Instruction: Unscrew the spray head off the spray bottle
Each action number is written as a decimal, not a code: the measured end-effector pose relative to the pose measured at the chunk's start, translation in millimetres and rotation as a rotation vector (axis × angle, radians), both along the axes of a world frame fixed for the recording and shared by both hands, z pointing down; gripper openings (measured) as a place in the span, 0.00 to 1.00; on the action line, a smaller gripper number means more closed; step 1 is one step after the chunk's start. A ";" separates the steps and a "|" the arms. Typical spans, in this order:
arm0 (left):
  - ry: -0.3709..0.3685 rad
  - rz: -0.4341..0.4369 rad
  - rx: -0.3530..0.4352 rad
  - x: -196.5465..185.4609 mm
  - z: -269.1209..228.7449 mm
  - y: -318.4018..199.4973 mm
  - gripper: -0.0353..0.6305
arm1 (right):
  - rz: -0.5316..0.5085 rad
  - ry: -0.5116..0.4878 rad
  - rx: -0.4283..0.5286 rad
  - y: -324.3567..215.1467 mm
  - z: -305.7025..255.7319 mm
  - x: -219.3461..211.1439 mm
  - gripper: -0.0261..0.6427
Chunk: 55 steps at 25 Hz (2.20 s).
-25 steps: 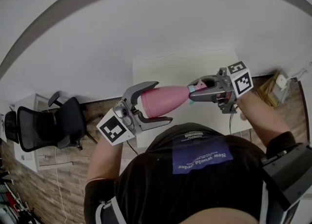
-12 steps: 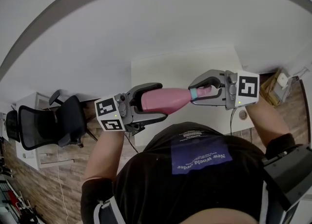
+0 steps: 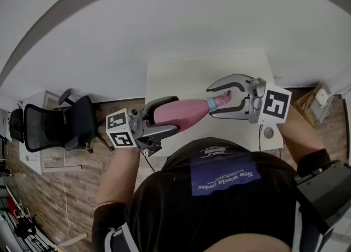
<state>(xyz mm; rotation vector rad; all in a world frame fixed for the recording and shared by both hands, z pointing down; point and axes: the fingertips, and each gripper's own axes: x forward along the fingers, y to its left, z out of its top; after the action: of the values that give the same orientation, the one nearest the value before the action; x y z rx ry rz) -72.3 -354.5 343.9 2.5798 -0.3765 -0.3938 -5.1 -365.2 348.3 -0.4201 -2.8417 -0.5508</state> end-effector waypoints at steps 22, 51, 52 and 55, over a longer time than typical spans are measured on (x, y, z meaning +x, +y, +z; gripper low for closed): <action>-0.429 -0.062 0.544 -110.8 16.1 10.2 0.74 | 0.152 -0.096 -1.624 -33.8 31.4 -95.5 0.51; -0.108 0.052 0.164 -39.9 3.0 -2.9 0.74 | 0.092 0.098 -0.162 -2.3 18.0 -37.3 0.27; -0.082 0.067 0.140 -37.7 2.3 -1.9 0.74 | 0.093 0.108 -0.073 0.6 18.4 -33.3 0.27; 0.002 0.112 0.054 -37.9 0.5 -3.1 0.74 | 0.145 0.132 0.164 -1.5 19.2 -30.6 0.25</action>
<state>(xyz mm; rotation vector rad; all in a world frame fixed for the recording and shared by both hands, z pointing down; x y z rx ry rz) -110.2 -357.6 344.5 2.6380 -0.2226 -0.3709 -35.6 -366.7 367.6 -0.2113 -2.6496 -0.6931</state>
